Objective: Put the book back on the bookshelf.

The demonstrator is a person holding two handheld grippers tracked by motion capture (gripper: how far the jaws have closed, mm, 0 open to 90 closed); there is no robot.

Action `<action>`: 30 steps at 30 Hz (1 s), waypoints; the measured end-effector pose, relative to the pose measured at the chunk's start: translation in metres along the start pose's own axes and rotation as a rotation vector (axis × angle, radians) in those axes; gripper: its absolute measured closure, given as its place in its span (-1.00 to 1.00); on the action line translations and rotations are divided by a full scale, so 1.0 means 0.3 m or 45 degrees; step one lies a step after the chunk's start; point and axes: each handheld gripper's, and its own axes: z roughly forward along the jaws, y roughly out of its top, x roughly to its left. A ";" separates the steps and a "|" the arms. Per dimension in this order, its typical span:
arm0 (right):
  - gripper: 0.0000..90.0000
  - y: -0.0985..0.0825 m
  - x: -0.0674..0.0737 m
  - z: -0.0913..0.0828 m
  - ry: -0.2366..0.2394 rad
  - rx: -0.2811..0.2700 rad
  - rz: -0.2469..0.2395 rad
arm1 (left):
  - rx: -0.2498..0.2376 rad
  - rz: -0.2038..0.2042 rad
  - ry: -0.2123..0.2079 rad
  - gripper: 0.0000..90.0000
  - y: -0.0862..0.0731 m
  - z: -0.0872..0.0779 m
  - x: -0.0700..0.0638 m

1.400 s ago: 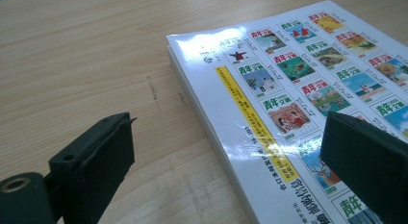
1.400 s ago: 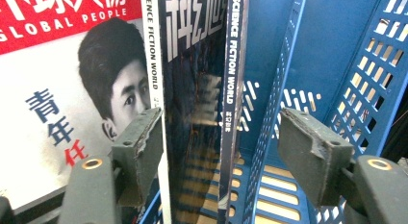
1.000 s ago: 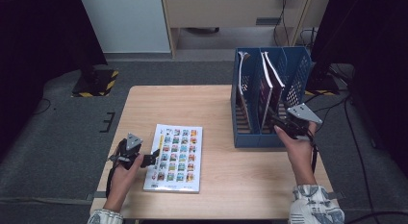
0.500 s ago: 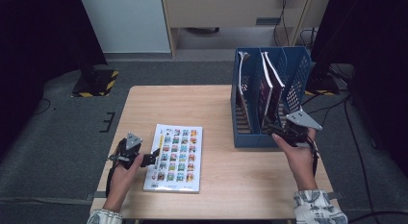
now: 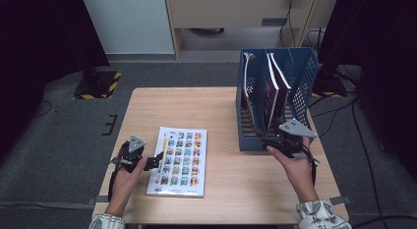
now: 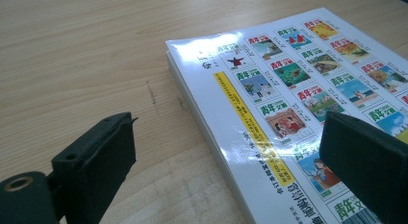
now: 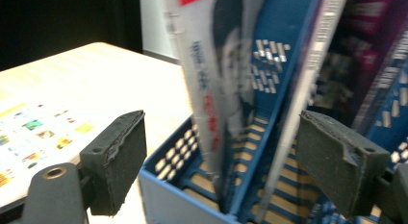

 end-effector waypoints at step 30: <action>-0.67 0.005 0.249 0.095 0.248 0.095 -0.189 | 0.015 0.000 -0.015 -0.89 0.003 0.018 -0.011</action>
